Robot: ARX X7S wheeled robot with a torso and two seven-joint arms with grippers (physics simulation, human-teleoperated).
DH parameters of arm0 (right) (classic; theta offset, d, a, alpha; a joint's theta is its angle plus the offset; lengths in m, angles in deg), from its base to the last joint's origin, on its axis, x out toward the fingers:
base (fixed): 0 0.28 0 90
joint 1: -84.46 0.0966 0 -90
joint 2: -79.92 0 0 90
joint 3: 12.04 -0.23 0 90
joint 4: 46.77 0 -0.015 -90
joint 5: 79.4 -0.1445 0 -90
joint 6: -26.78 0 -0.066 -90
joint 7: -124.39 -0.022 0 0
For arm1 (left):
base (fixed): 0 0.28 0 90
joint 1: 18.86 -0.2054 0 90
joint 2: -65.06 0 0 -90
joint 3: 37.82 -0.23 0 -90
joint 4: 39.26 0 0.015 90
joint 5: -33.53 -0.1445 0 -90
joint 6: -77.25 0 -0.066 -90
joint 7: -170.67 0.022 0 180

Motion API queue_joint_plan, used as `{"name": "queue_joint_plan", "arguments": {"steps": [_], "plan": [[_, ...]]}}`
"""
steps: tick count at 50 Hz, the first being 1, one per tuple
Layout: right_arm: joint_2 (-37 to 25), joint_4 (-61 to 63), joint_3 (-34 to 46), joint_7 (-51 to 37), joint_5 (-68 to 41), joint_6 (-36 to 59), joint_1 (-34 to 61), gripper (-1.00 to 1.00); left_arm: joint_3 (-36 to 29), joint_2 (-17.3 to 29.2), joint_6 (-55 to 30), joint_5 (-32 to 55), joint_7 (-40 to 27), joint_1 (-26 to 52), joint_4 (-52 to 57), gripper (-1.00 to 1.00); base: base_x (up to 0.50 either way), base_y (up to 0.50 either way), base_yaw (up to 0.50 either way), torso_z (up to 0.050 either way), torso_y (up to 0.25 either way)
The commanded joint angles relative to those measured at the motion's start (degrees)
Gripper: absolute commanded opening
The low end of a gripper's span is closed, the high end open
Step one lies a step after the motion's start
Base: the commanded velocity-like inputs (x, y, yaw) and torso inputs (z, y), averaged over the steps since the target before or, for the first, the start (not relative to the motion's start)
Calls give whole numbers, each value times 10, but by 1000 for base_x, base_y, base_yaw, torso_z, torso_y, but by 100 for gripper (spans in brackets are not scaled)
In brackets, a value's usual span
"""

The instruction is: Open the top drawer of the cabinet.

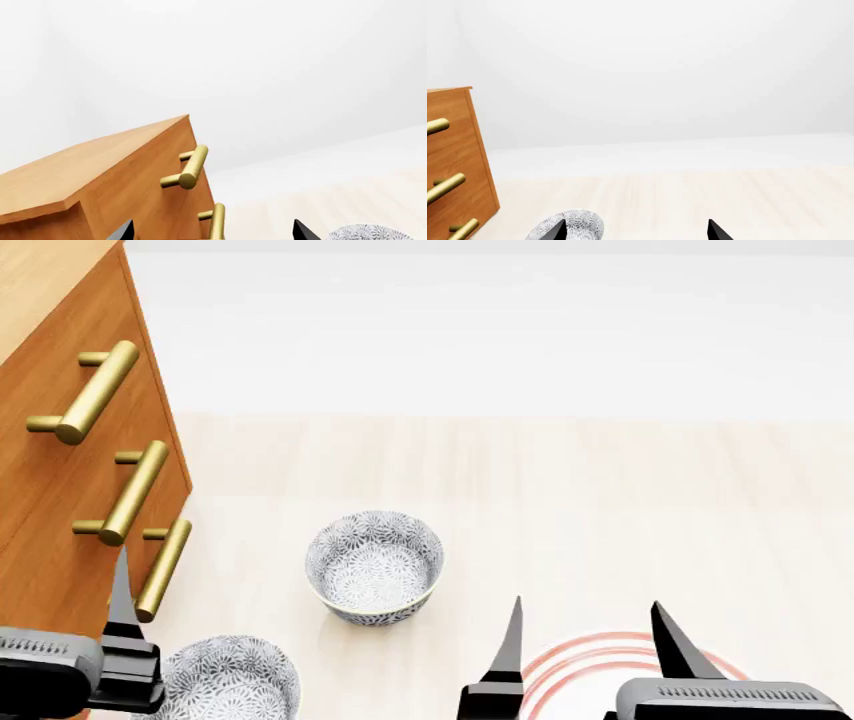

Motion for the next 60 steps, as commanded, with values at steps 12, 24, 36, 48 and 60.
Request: {"name": "queue_joint_plan", "arguments": {"steps": [12, 24, 36, 48, 60], "plan": [[-6, -16, 15, 2, 10, -18, -4, 100, -262, 168, 11, -409, 12, 105, -37, 100, 0, 0, 0, 0, 0], [-6, -28, 25, -1, 15, -19, 5, 100, -246, 168, 22, -390, -2, 100, -51, 100, 0, 0, 0, 0, 0], [-5, -36, 34, -1, 16, -24, 6, 100, -239, 166, 23, -383, 5, 114, -63, 100, 0, 0, 0, 0, 0], [-9, -35, 34, -3, 13, -29, 2, 100, -266, 136, 36, -384, 54, 206, -163, 100, 0, 0, 0, 0, 0], [-11, -32, 36, -7, 11, -26, 4, 100, -283, 97, 74, -345, 96, 282, -306, 100, 0, 0, 0, 0, 0]]}}
